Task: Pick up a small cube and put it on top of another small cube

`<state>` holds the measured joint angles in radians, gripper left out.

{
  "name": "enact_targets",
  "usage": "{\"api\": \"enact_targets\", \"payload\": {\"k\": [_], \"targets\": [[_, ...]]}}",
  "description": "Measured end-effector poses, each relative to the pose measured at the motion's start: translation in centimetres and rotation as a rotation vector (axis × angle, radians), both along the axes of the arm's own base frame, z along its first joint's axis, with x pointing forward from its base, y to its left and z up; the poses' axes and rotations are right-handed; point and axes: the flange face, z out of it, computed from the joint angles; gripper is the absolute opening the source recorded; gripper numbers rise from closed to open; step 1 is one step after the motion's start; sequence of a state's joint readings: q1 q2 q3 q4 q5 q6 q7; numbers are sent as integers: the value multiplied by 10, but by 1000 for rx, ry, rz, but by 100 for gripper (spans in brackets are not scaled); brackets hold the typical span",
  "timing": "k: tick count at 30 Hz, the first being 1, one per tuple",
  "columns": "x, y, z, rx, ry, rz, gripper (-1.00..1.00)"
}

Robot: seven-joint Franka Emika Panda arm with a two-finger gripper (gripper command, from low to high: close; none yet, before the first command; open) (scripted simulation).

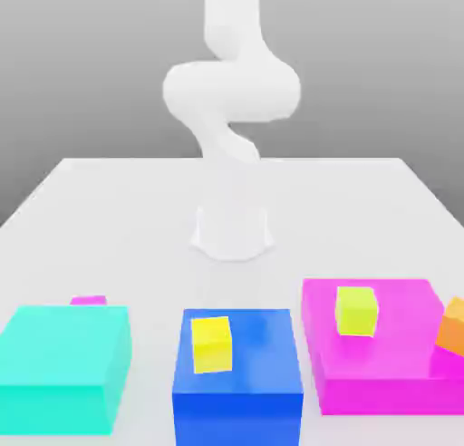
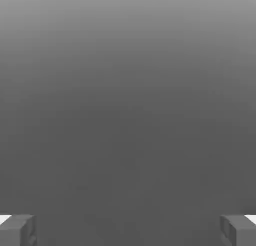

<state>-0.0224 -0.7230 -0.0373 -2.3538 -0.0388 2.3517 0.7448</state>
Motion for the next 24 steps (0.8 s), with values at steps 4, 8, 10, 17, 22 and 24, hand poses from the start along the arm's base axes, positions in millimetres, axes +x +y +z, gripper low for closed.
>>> {"api": "enact_targets", "payload": {"k": [4, 8, 10, 17, 22, 24], "targets": [[35, -58, -99, -70, 159, -4, 0], [39, -114, -199, -103, 316, 7, 0], [29, -141, -249, -106, 394, 19, 0], [-53, -202, -412, -45, 645, 88, 0], [-93, -211, -482, -1, 717, 119, 0], [-94, -211, -501, -1, 721, 120, 0]]}}
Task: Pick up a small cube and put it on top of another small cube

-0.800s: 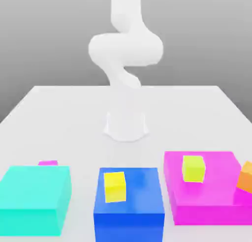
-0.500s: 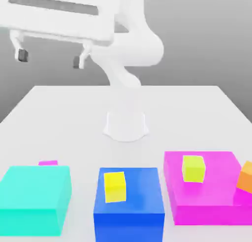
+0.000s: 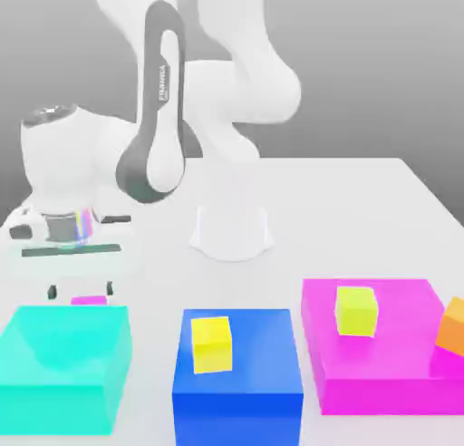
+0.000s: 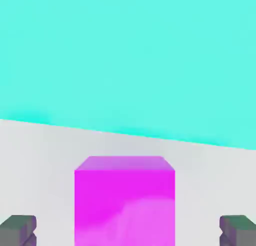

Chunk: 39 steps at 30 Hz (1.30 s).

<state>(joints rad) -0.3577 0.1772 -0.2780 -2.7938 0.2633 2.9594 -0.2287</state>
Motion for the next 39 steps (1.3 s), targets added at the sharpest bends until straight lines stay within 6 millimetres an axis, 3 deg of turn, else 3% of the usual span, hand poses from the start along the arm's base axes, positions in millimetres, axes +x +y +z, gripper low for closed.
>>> {"api": "enact_targets", "payload": {"k": [2, 3, 10, 17, 27, 31, 34, 39], "targets": [[-1, 1, -19, 0, 1, 0, 0], [-2, 1, -25, 0, 1, 0, -100], [-2, 1, -24, 3, 2, 0, -100], [-3, -3, 32, 6, 3, -6, -100], [17, -105, 31, 90, 123, 24, -100], [50, -127, 47, 105, 167, 26, -100], [86, -123, 67, 106, 188, 21, -100], [134, -55, 97, 90, 159, -12, -100]]}}
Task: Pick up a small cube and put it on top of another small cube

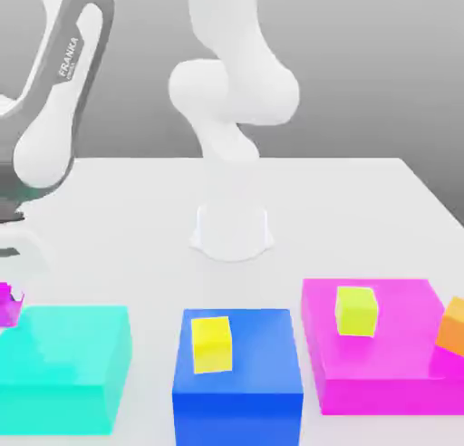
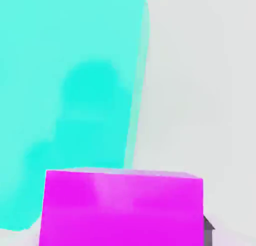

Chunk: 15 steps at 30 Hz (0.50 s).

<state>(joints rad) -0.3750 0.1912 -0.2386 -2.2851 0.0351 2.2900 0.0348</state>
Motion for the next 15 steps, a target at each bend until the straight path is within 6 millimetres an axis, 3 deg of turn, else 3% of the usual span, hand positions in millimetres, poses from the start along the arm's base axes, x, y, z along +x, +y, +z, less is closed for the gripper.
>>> {"api": "enact_targets", "payload": {"k": [5, 8, 11, 15], "targets": [[35, 88, 31, -22, -35, -16, -100], [46, 141, 50, -36, -56, -28, -100], [48, 190, 68, -51, -81, -47, -100], [35, 244, 86, -79, -129, -93, -100]]}}
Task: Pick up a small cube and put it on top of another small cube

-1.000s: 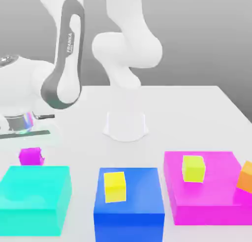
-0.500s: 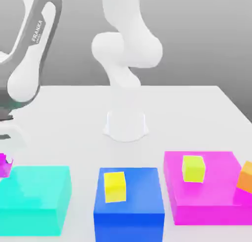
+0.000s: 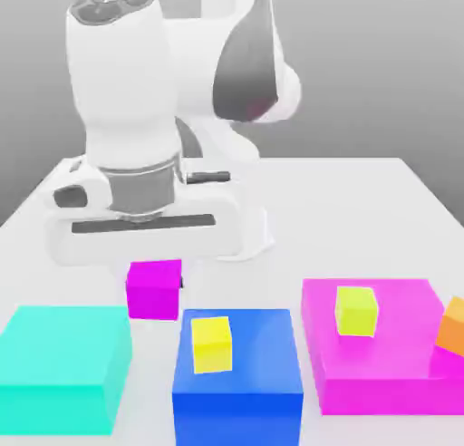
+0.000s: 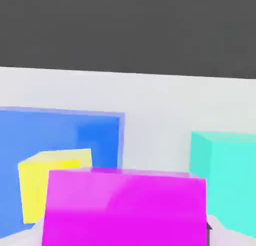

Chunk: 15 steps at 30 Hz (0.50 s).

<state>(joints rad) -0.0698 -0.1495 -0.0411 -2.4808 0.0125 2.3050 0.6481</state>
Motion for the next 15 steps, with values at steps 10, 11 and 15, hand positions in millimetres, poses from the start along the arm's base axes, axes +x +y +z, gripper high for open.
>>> {"api": "enact_targets", "payload": {"k": [10, 11, 15], "targets": [[-8, 24, -53, -15, -24, -16, 100], [-8, 24, -53, -15, -24, -16, 100], [-7, 25, -31, -18, -24, -16, 100]]}}
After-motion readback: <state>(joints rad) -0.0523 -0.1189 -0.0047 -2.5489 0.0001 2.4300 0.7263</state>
